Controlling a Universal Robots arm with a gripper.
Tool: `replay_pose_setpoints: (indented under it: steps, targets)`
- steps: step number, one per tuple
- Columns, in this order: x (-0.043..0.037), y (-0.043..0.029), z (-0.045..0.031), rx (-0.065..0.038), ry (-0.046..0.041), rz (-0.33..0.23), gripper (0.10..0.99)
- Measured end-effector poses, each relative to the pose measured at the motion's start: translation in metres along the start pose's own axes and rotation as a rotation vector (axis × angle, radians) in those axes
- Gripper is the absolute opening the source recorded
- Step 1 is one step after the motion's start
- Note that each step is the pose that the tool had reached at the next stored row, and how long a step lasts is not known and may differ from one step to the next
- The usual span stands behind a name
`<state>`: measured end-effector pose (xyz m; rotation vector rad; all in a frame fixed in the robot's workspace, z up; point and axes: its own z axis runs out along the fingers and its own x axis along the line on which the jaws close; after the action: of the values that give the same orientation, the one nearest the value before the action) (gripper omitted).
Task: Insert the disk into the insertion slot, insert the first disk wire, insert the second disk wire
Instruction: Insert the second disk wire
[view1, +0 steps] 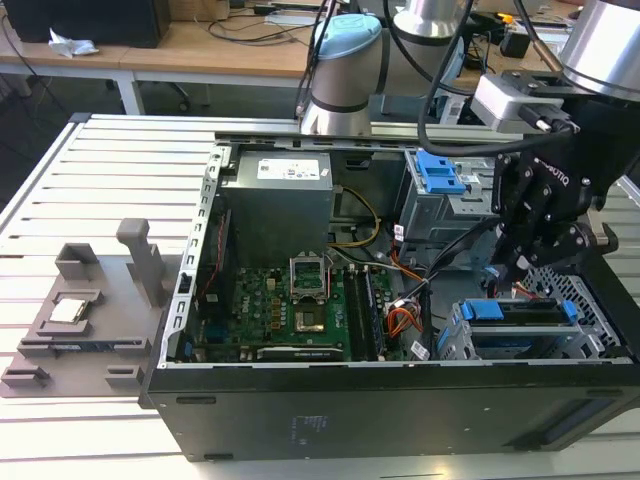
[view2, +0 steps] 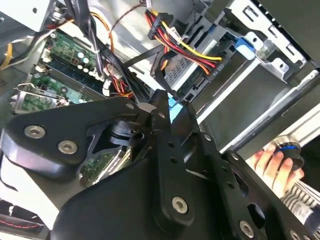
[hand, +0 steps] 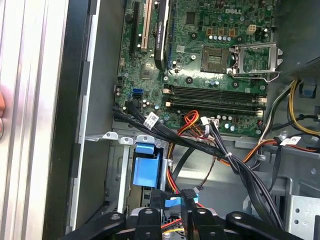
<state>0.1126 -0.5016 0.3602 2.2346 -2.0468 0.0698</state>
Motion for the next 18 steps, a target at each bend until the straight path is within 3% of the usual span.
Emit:
replay_pose_setpoints:
  steps: [1,2,5,7,8,12,14,15,18]
  targets:
    - [-0.0021,-0.0002,0.0011,-0.003,0.0309,0.001,0.302]
    - [-0.005,-0.0005,0.0024,-0.004,0.0381,0.002,0.302]
    - [-0.0137,-0.0016,0.006,-0.005,0.0436,0.002,0.302]
    - [-0.0154,-0.0019,0.0079,-0.006,0.0591,0.002,0.302]
    - [-0.0159,-0.0019,0.009,-0.008,0.0739,0.003,0.302]
    - [-0.0185,-0.0025,0.0138,-0.01,0.1019,0.004,0.302]
    - [-0.0188,-0.0026,0.0151,-0.012,0.1216,0.005,0.302]
    - [-0.0188,-0.0026,0.0152,-0.013,0.1269,0.005,0.302]
    - [-0.0188,-0.0027,0.0152,-0.013,0.1287,0.005,0.302]
